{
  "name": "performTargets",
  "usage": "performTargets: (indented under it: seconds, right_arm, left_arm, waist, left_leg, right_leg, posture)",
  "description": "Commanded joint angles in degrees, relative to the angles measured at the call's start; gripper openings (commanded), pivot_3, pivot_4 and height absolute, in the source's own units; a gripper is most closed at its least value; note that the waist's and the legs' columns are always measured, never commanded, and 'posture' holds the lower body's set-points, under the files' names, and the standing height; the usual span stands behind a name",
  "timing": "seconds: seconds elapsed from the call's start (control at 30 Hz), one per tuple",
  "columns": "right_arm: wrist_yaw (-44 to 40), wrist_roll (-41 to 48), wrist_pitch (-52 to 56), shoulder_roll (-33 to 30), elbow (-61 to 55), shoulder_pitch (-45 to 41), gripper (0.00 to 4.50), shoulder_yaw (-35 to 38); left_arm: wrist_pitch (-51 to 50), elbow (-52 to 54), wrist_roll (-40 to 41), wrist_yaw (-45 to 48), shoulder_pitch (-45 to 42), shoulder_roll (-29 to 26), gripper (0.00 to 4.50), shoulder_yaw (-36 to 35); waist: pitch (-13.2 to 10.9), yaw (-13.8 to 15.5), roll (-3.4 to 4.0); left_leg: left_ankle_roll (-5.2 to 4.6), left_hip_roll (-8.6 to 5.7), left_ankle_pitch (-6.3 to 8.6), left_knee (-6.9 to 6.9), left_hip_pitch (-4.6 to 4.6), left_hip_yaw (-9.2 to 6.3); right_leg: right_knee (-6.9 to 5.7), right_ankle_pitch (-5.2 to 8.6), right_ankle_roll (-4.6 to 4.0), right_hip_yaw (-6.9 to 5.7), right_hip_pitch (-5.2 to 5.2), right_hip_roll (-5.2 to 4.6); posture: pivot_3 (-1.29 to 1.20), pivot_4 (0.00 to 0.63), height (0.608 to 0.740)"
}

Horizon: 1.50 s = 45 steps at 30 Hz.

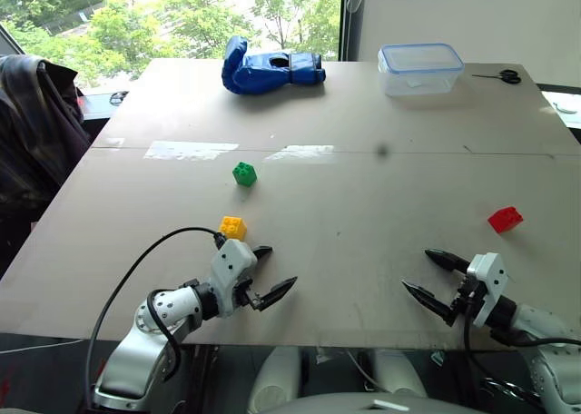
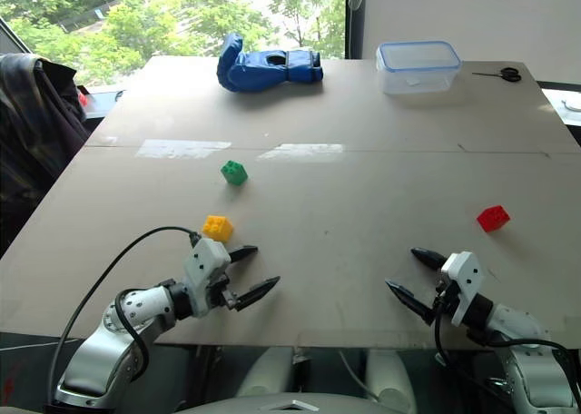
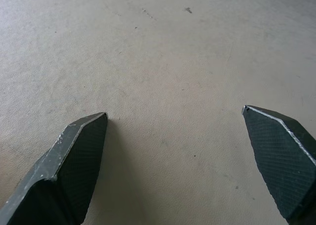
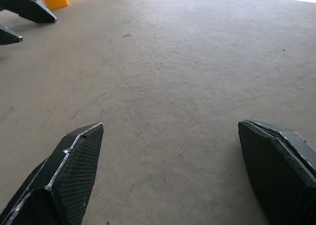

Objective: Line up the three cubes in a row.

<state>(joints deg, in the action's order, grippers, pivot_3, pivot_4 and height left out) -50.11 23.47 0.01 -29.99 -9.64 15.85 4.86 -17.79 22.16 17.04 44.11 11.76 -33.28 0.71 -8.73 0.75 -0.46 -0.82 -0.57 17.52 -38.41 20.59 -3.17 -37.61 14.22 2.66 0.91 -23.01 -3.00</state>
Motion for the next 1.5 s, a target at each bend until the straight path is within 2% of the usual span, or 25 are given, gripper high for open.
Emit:
performTargets:
  seconds: [0.03, 0.23, 0.37, 0.6, 0.73, 0.87, 1.07, 1.23, 1.37, 1.5]
  right_arm:
    - [0.07, 0.5, 0.44, -0.49, -0.62, 0.29, 4.5, 1.36]
    - [0.81, 1.33, 0.51, -0.21, -0.69, 0.4, 4.5, 2.86]
    - [6.07, 2.55, 2.37, 0.08, -2.02, -0.52, 4.5, 7.94]
    - [14.76, 5.98, 13.08, -2.7, -5.8, -2.92, 4.5, 16.87]
    - [19.04, 6.28, 18.87, -4.16, -5.64, -5.68, 4.5, 19.45]
    - [21.19, 5.78, 17.88, -3.6, -5.06, -7.77, 4.5, 22.14]
    - [20.14, 7.44, 22.89, -5.76, -2.54, -8.15, 4.5, 23.61]
    - [16.01, 7.05, 25.51, -7.93, 0.55, -8.1, 4.5, 21.56]
    - [15.77, 5.83, 24.55, -8.49, 2.94, -10.37, 4.5, 21.46]
    - [14.65, 5.75, 24.75, -8.71, 3.94, -11.61, 4.5, 21.25]
  left_arm:
    - [0.35, -0.52, 0.11, 0.4, 0.01, 0.26, 4.47, 0.95]
    - [-0.99, 2.6, 1.11, 1.44, -3.15, -0.56, 4.47, 1.34]
    - [-3.0, 4.72, 1.4, 3.69, -8.48, -2.38, 4.47, 3.2]
    - [-12.5, 9.64, 12.68, 9.87, -19.3, -5.25, 4.47, 2.97]
    - [-13.48, 8.5, 13.81, 12.91, -24.89, -7.5, 4.47, 3.56]
    - [-13.14, 7.21, 14.56, 16.07, -28.46, -9.16, 4.47, 3.64]
    - [-12.57, 6.39, 14.51, 18.0, -30.87, -10.26, 4.47, 3.4]
    - [-11.84, 3.96, 13.02, 13.38, -35.7, -6.37, 4.47, 3.37]
    - [-13.54, 4.19, 15.78, 13.57, -37.55, -4.89, 4.47, 2.65]
    - [-16.29, 5.77, 18.32, 15.36, -37.22, -6.55, 4.47, 3.06]
  waist:
    - [0.0, 0.0, 0.0]
    - [-0.03, 0.07, -0.01]
    - [-0.11, -0.04, -0.02]
    - [-0.22, -0.45, 0.15]
    - [-0.3, -0.6, 0.17]
    - [-0.35, -1.0, 0.18]
    - [-0.42, -1.4, 0.18]
    - [-0.44, -1.37, 0.15]
    - [-0.5, -1.72, 0.11]
    - [-0.53, -1.64, 0.12]
  left_leg:
    - [0.0, 0.0, 0.0, 0.0, 0.0, 0.0]
    - [0.0, 0.0, 0.0, 0.0, 0.01, -0.01]
    - [0.0, -0.03, 0.0, -0.01, 0.05, -0.02]
    - [0.0, -0.02, 0.0, 0.02, 0.07, -0.01]
    - [0.0, -0.09, 0.0, 0.0, 0.11, 0.03]
    - [0.0, -0.16, 0.0, 0.02, 0.15, -0.01]
    - [0.0, -0.15, 0.0, 0.02, 0.16, 0.01]
    - [-0.01, -0.19, -0.01, 0.0, 0.15, 0.01]
    - [-0.01, -0.19, 0.0, 0.0, 0.14, 0.1]
    - [-0.01, -0.16, -0.01, 0.02, 0.15, 0.02]
  right_leg:
    - [0.0, 0.0, 0.0, 0.0, 0.0, 0.0]
    - [0.0, 0.0, 0.0, -0.01, 0.0, 0.0]
    - [0.0, -0.02, 0.04, -0.01, -0.01, 0.01]
    - [-0.02, -0.11, 0.18, 0.01, -0.04, 0.04]
    - [-0.03, -0.11, 0.18, 0.03, -0.09, 0.07]
    - [-0.02, -0.11, 0.18, 0.01, -0.11, 0.1]
    - [0.0, -0.11, 0.19, 0.03, -0.11, 0.09]
    - [-0.03, -0.12, 0.2, 0.02, -0.1, 0.09]
    - [-0.03, -0.13, 0.21, 0.1, -0.11, 0.1]
    - [-0.03, -0.12, 0.21, 0.04, -0.13, 0.14]
  posture:
    - [0.0, 0.15, 0.74]
    - [0.0, 0.15, 0.74]
    - [0.0, 0.15, 0.74]
    - [0.0, 0.15, 0.74]
    - [0.0, 0.15, 0.74]
    - [0.0, 0.15, 0.74]
    - [0.0, 0.15, 0.74]
    - [0.0, 0.15, 0.74]
    - [0.0, 0.15, 0.74]
    - [0.0, 0.15, 0.74]
